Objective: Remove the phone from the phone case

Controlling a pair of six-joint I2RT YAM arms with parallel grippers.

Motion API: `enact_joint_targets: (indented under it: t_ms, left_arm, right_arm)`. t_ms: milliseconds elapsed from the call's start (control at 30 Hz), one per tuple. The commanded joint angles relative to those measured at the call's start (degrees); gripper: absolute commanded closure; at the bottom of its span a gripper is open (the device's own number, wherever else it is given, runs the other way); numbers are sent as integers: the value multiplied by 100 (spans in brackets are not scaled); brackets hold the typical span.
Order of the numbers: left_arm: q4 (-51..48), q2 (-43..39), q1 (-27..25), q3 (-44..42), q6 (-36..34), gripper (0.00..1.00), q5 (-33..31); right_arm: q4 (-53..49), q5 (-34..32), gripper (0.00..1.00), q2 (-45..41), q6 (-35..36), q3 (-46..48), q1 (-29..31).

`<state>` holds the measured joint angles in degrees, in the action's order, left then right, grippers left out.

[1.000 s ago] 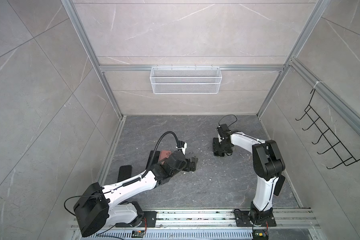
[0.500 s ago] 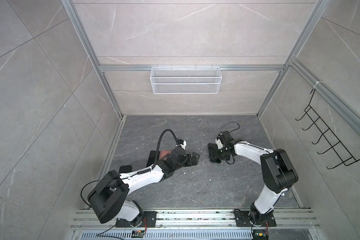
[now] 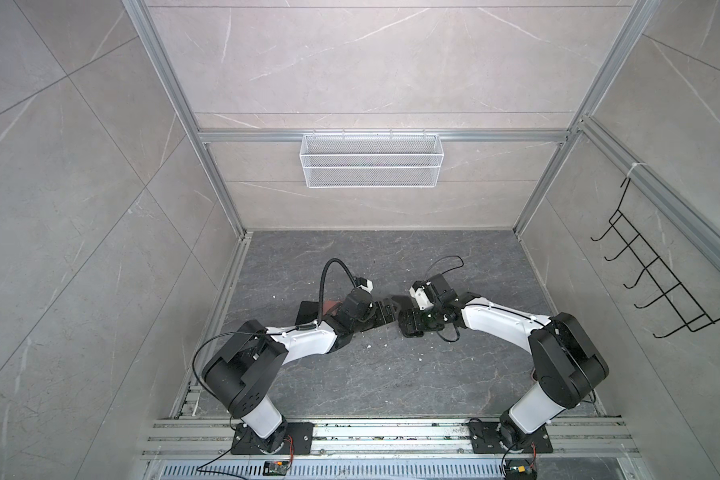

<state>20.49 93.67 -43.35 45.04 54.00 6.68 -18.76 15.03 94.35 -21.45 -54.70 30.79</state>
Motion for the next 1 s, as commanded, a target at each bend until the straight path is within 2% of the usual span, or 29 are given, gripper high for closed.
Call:
enact_joint_targets:
  t_ms: [0,200,433,667,967]
  left_arm:
    - [415,157,46,172,313,9,165]
    - [745,421,107,94,693,11,197]
    - [1146,651,134,84,900,23,341]
    - [1319,697,159,0,939,44,361]
    - [1383,583,215,-188,914,89,358]
  right_arm:
    - [358,168,85,-269,-135,108,107]
    - [619,401,87,-510,-245,327,215]
    - [759,607,87,-641,-296,475,370]
    - [840,668,89,-663,-351,531,463]
    - [883,626,90,-680,-412,585,495]
